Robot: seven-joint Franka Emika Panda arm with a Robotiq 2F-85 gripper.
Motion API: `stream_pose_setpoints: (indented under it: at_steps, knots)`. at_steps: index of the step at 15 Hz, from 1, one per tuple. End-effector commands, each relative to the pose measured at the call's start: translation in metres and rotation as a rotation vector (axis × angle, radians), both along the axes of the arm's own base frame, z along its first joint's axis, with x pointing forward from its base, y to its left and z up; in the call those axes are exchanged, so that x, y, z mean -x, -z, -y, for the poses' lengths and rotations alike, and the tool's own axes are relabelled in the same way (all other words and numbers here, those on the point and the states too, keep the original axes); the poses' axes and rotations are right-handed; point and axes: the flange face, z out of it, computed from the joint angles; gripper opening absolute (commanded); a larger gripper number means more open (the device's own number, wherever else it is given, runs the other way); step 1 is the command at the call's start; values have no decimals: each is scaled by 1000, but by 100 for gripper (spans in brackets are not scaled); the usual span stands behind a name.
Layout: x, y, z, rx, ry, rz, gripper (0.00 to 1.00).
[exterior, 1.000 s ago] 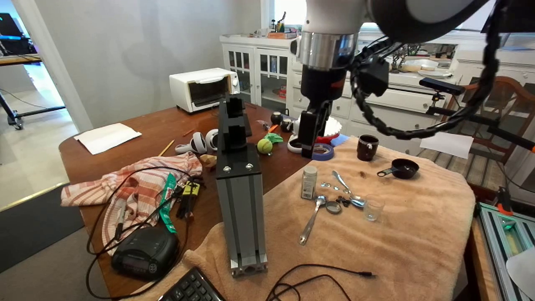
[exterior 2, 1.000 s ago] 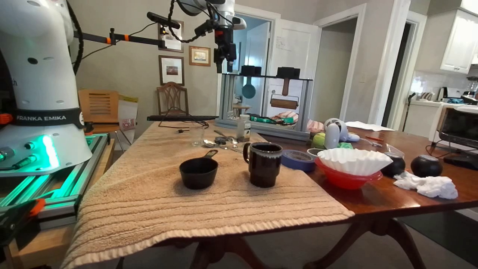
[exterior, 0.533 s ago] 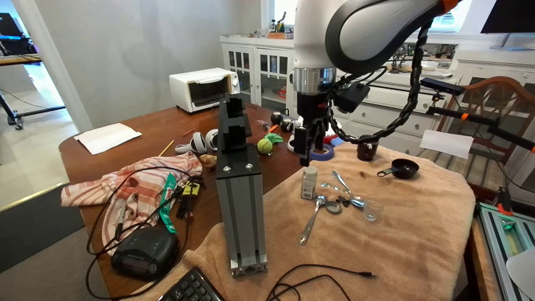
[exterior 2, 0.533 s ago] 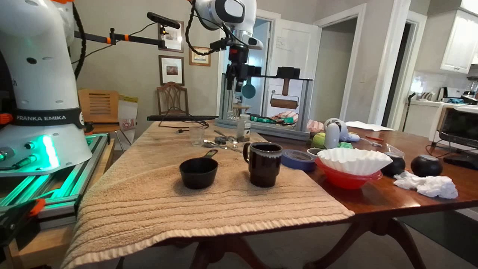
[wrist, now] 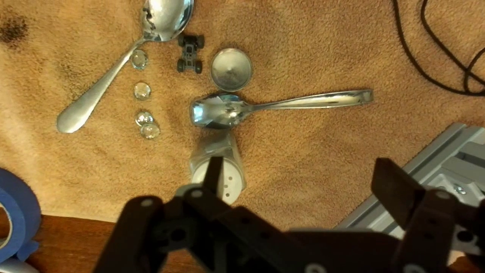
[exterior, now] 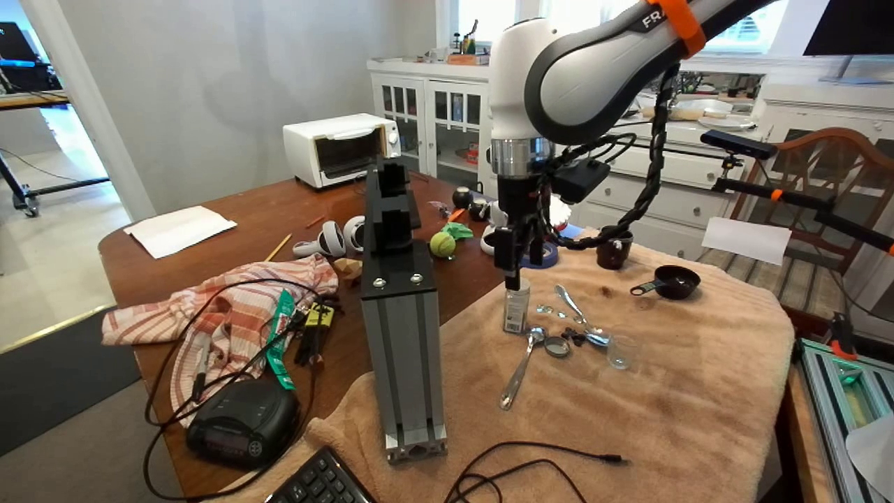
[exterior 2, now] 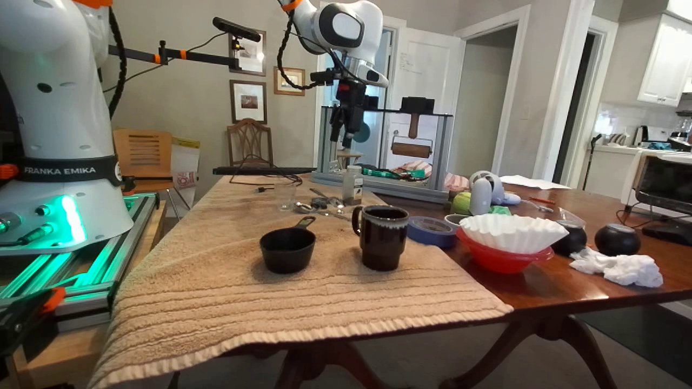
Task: Move the glass jar backwards then place the lid on the jar.
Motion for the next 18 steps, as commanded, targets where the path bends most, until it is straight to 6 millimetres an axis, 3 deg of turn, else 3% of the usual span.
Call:
stream_pose_setpoints:
  at_steps: [1, 6, 12, 18]
  knots:
    - [-1, 0, 5, 47, -51, 29, 100]
    - [-10, 22, 24, 163, -88, -4, 100]
    - [-13, 46, 8, 123, -164, -45, 100]
    - [-27, 67, 9, 118, -205, -59, 100]
